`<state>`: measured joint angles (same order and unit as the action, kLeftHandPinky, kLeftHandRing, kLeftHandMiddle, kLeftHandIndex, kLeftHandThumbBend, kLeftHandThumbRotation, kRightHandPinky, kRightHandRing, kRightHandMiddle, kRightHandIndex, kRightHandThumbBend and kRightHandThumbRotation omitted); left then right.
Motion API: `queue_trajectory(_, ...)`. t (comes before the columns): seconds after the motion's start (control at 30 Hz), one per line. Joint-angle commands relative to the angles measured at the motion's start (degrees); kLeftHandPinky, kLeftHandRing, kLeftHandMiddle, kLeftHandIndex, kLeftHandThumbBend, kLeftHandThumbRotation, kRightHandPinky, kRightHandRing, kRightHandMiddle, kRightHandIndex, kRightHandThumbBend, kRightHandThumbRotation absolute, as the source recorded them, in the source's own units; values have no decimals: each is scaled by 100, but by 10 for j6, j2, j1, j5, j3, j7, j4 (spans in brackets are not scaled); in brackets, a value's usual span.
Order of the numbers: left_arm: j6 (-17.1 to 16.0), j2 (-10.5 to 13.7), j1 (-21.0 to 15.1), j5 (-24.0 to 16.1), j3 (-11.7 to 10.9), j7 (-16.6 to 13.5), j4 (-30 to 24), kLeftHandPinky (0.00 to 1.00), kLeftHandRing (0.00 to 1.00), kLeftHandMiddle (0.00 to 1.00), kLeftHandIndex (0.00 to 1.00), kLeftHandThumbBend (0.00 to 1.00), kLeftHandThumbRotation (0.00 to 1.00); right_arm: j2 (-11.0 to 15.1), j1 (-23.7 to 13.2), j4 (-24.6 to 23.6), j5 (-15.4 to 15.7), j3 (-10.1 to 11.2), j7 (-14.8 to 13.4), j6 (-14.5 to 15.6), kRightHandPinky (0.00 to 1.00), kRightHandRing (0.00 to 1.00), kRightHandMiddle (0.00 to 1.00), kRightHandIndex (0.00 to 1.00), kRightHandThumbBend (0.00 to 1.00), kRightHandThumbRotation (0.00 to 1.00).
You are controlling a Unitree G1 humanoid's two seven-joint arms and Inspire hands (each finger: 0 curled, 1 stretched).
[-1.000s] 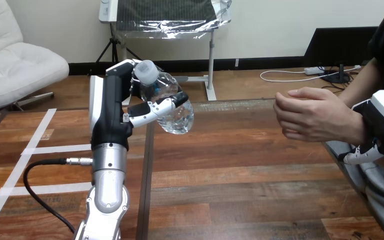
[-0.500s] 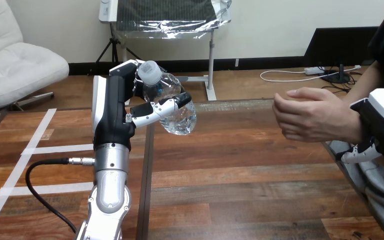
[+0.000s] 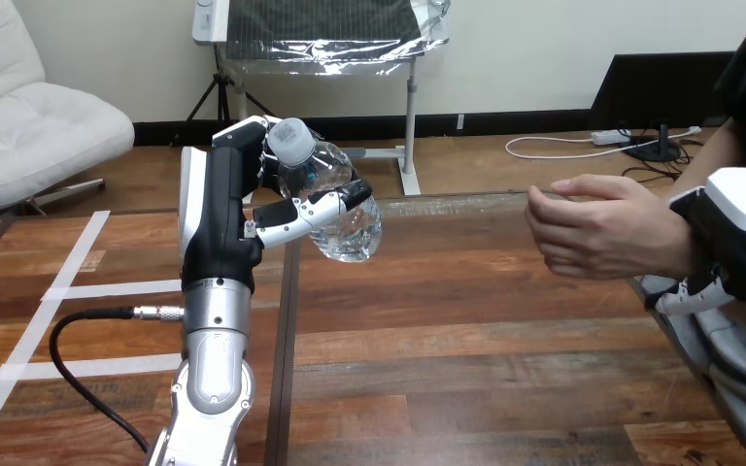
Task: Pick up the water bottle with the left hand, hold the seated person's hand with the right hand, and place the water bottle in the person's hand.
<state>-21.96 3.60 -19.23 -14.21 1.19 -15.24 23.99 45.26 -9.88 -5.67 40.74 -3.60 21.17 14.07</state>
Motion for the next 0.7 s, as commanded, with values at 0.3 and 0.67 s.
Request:
queue_trajectory(0.3, -13, 0, -52, -7, 4, -4, -40, 40, 41, 44, 45, 74, 0, 4, -31, -38, 6, 5, -11, -23, 41, 47, 53, 56, 71, 0)
queue_trajectory(0.67, -10, -1, -53, -6, 5, -2, -41, 40, 41, 44, 45, 74, 0, 3, -36, -45, 9, 4, -5, -28, 44, 49, 55, 55, 73, 0)
